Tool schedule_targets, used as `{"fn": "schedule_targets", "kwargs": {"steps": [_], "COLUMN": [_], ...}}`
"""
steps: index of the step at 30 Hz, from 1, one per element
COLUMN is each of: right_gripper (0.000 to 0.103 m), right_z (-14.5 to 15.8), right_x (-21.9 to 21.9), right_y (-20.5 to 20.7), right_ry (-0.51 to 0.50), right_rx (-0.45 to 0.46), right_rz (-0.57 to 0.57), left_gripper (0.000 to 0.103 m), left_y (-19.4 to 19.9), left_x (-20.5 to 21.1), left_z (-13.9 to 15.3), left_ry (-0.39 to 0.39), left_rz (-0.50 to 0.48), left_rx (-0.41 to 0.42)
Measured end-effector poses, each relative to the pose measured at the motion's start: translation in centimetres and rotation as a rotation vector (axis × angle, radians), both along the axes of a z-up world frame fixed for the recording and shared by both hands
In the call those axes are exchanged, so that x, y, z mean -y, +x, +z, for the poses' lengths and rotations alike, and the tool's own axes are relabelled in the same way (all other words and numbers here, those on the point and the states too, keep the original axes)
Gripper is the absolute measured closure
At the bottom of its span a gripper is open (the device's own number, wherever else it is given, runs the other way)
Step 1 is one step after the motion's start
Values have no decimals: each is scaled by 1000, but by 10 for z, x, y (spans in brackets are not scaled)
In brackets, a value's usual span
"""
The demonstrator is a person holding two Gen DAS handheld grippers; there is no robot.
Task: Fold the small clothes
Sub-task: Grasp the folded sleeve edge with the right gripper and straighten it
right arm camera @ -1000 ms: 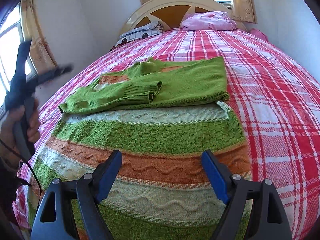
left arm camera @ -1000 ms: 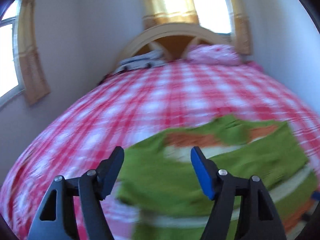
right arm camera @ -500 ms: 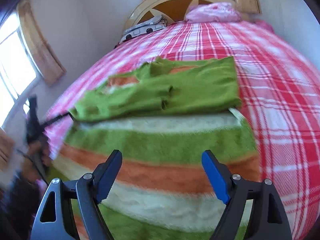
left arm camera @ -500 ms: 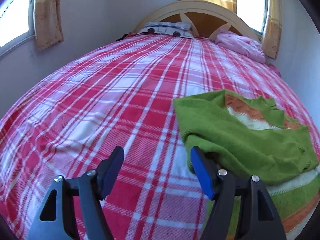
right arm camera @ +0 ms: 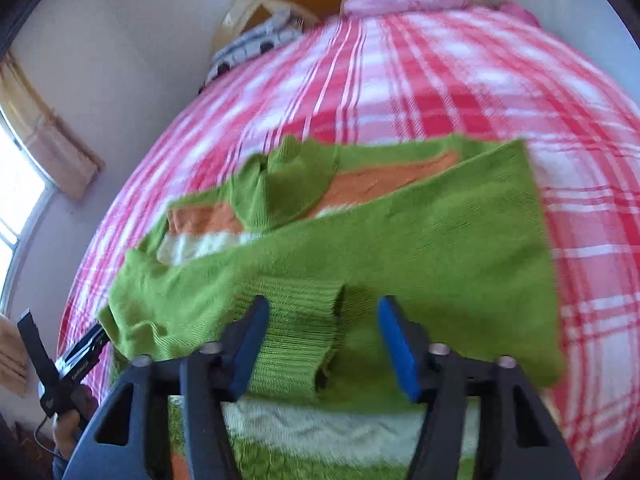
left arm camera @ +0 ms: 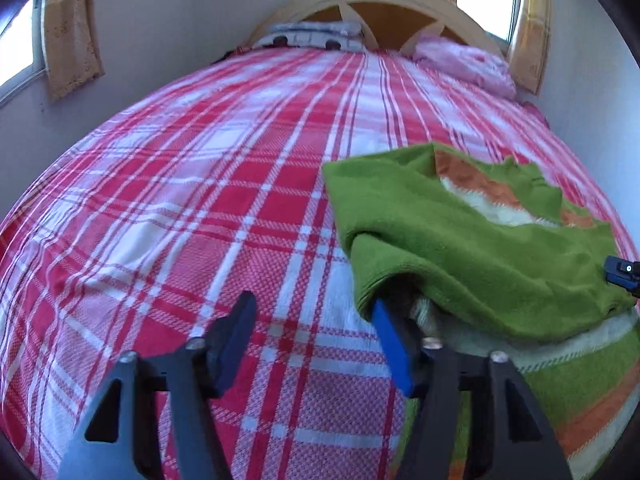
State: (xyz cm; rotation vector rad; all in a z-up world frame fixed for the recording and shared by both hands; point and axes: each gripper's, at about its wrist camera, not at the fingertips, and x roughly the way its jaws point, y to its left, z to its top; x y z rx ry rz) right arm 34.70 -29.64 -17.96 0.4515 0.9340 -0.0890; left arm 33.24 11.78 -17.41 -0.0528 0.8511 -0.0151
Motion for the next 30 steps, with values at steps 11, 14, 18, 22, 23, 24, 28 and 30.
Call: {"fn": "schedule_targets", "kwargs": {"steps": [11, 14, 18, 22, 23, 24, 28, 30], "right_gripper": [101, 102, 102, 101, 101, 101, 101, 96], "right_z": [13, 32, 45, 36, 34, 32, 21, 19], "right_x": [-13, -5, 3, 10, 11, 12, 15, 17], "right_y": [-1, -10, -16, -12, -13, -14, -13, -18], "right_ry": [-200, -244, -239, -239, -249, -257, -240, -232], "right_rx": [50, 114, 158, 130, 126, 126, 86, 82], "right_rz": [55, 28, 8, -8, -14, -15, 14, 6], "left_gripper": [96, 96, 96, 90, 88, 79, 55, 54], "left_y": [-15, -26, -27, -15, -16, -17, -24, -25], "left_x": [11, 5, 12, 15, 15, 15, 12, 13], "left_z": [15, 16, 14, 4, 3, 4, 7, 6], "left_ry": [15, -14, 4, 2, -1, 3, 17, 24], "left_rz": [-63, -85, -118, -127, -129, -119, -83, -83], "left_rx": [121, 132, 116, 39, 33, 36, 66, 68]}}
